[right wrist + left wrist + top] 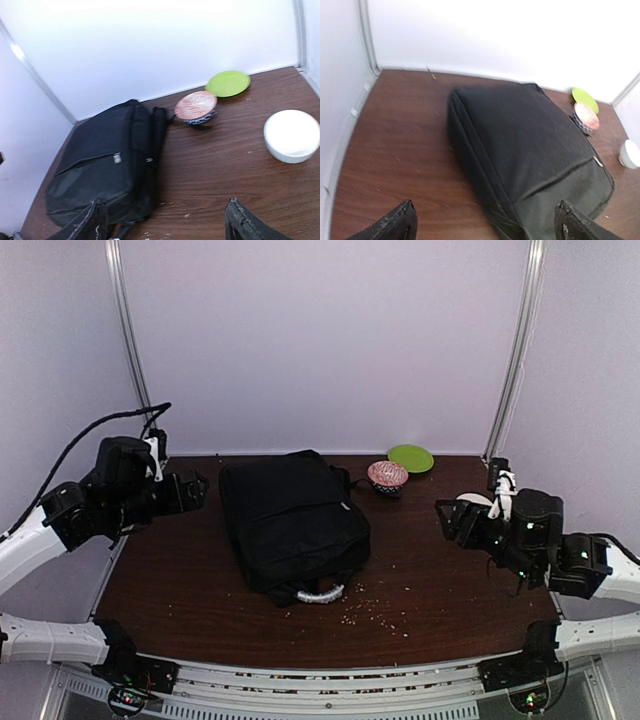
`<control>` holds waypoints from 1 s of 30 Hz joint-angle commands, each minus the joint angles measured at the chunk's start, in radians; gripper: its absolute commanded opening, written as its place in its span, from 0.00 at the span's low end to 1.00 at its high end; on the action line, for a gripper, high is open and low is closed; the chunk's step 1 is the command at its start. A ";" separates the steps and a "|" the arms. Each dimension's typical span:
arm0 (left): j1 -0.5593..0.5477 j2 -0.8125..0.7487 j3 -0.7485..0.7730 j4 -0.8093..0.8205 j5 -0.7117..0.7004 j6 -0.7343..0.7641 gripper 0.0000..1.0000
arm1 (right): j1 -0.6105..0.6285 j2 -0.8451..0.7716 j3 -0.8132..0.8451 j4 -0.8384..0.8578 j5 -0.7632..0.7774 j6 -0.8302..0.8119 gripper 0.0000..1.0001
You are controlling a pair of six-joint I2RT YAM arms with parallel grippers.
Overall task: Pack the student bag
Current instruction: Reset both arms
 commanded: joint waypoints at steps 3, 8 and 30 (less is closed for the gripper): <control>0.016 -0.125 -0.076 0.037 -0.198 0.224 0.98 | -0.135 -0.182 -0.203 0.041 0.175 0.018 0.88; 0.087 -0.085 -0.071 0.057 0.012 0.243 0.98 | -0.219 -0.081 -0.164 -0.018 0.166 0.024 0.96; 0.087 -0.194 -0.152 0.118 0.051 0.246 0.98 | -0.268 0.038 -0.123 0.154 0.196 -0.133 0.99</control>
